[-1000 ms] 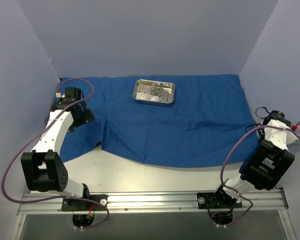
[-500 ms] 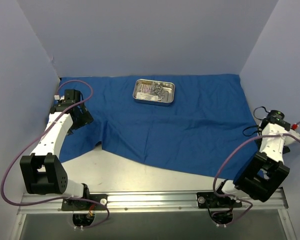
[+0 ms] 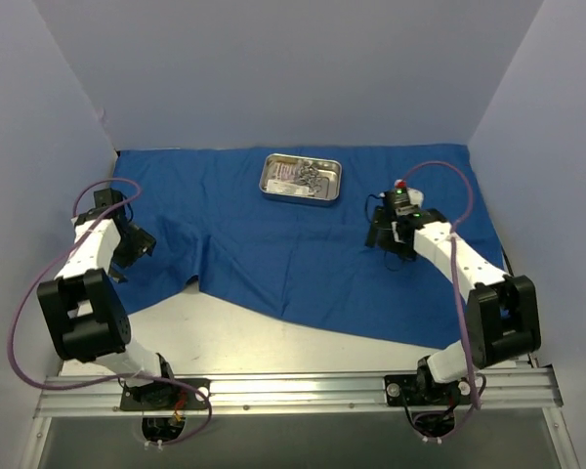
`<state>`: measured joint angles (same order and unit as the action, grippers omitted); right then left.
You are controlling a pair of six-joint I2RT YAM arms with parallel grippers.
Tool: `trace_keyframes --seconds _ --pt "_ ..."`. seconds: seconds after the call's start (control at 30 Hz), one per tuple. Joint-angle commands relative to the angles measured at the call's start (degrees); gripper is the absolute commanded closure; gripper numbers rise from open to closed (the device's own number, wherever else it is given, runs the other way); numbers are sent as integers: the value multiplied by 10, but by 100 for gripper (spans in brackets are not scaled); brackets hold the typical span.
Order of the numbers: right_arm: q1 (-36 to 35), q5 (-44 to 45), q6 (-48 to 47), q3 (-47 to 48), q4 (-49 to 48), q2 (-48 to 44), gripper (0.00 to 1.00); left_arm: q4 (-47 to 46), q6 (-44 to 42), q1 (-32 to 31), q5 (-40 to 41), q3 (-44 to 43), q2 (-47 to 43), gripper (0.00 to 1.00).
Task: Open and lay out the surgical kit
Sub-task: Smooth out the surgical kit at the center of the board.
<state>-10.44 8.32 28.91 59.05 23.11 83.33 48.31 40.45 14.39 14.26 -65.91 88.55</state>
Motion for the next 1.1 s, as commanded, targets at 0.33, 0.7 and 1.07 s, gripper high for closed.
trace_keyframes --seconds 0.33,0.7,1.07 --pt "-203 -52 -105 14 -91 97 34 -92 -23 14 -1 -149 227 12" --pt "-242 -77 -144 15 -92 135 34 21 -9 91 24 -89 245 16" --pt "-272 -100 -139 -1 -17 165 34 84 -4 192 103 -47 126 16"
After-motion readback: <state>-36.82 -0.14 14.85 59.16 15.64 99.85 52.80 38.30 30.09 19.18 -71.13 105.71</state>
